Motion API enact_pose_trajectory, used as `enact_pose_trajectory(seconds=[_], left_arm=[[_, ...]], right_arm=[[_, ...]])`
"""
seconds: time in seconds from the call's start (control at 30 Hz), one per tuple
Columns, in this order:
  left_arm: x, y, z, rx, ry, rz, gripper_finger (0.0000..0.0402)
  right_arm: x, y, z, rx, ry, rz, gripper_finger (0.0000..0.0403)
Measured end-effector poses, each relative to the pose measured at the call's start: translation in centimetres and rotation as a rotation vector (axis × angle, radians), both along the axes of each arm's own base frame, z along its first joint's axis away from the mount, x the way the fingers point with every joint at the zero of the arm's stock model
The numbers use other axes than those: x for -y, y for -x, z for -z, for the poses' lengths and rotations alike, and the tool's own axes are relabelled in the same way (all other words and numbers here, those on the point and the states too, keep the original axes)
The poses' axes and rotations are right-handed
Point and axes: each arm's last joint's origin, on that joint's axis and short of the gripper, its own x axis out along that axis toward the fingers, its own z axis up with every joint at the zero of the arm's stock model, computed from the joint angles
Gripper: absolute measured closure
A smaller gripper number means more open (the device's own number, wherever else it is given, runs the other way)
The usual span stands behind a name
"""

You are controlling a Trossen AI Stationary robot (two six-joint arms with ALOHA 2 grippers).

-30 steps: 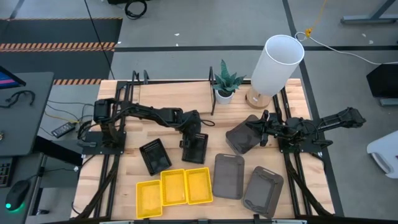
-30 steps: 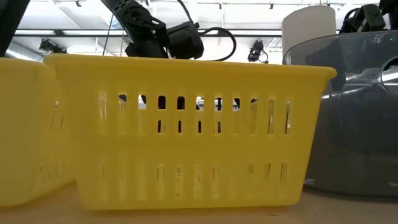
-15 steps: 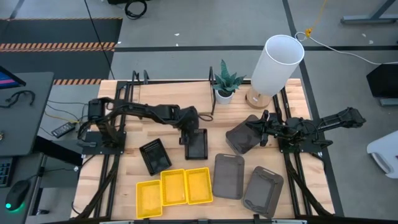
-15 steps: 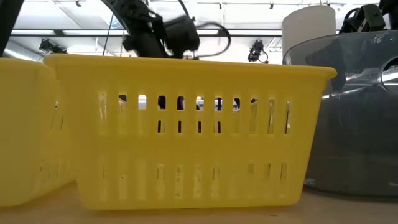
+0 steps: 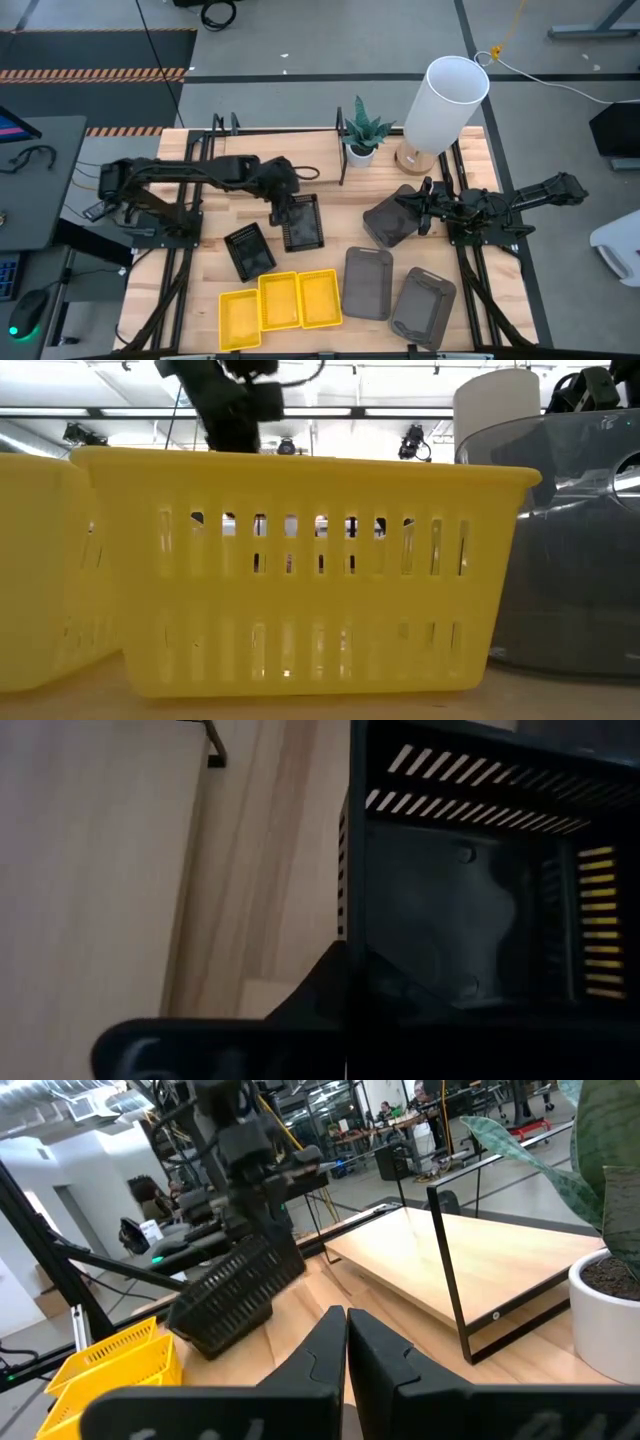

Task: Stack baskets on shelf by color
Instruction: Stack the right black bin on the black bin

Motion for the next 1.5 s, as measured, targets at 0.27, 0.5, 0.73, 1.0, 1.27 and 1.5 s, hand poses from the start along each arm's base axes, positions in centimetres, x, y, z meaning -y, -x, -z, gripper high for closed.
enact_pose_trajectory(seconds=[0.27, 0.5, 0.73, 1.0, 1.27, 1.5], left_arm=[[0.6, 3.7, -2.1, -0.069, 0.092, -0.134, 0.0396], [1.8, 6.1, -2.7, -0.163, 0.148, -0.222, 0.0394], [5.3, 7.8, -3.2, -0.183, 0.074, -0.194, 0.0396], [7.1, 11.3, -1.0, -0.075, 0.13, -0.225, 0.0396], [7.5, 14.3, 1.3, -0.049, 0.195, -0.273, 0.0396], [7.6, 15.4, 2.5, -0.05, 0.219, -0.305, 0.0396]], right_arm=[[0.0, 0.0, -0.1, 0.007, -0.001, 0.0, 0.0384], [0.0, 0.0, -0.1, 0.015, -0.003, 0.0, 0.0384], [0.0, 0.0, -0.2, 0.02, -0.003, 0.0, 0.0384], [0.0, 0.0, -0.3, 0.029, -0.005, 0.0, 0.0384], [0.0, 0.0, -0.3, 0.03, -0.006, 0.0, 0.0384], [0.0, 0.0, -0.3, 0.033, -0.006, 0.0, 0.0384]])
